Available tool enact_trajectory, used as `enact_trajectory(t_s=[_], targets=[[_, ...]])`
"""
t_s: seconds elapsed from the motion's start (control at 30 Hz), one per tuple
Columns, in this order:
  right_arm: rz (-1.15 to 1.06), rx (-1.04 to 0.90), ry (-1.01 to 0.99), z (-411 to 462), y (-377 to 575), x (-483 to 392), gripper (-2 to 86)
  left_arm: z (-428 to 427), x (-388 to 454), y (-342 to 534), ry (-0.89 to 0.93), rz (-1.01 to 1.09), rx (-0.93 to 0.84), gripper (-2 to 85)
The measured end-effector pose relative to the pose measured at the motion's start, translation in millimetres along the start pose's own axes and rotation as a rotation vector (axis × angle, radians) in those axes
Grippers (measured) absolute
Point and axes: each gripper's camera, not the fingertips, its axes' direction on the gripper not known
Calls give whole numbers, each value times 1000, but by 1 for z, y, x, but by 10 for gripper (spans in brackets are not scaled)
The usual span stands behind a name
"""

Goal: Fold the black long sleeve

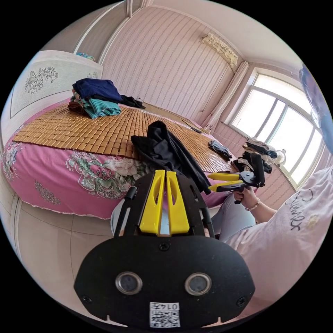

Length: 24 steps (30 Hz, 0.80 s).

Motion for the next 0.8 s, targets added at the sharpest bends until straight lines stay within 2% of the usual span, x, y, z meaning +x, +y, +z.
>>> enact_trajectory(t_s=[0.1, 0.17, 0.2, 0.3, 0.37, 0.43, 0.5, 0.6, 0.7, 0.8], targets=[[-14, -126, 131, 28, 4, -6, 125, -9, 4, -5, 2, 7, 14, -10], [59, -65, 190, 17, 13, 3, 62, -20, 5, -7, 11, -3, 31, -10], [88, -73, 178, 10, 18, 12, 16, -23, 5, -8, 14, -4, 34, -10], [183, -58, 22, -12, 37, 46, 6, -43, 10, -13, 29, 5, 56, -10], [271, 16, -85, -36, 54, 73, 4, -65, 15, -20, 45, 17, 106, -10], [347, 185, -284, -77, 81, 107, 3, -86, 20, -26, 72, 30, 160, -10], [367, 337, -399, -108, 103, 126, 3, -107, 25, -29, 101, 52, 221, -10], [379, 493, -475, -146, 131, 143, 2, -139, 33, -33, 178, 76, 300, -10], [294, 629, -592, -177, 149, 143, 2, -170, 45, -35, 244, 120, 399, -10], [116, 722, -635, -217, 158, 129, 2, -218, 61, -34, 361, 240, 577, -10]])
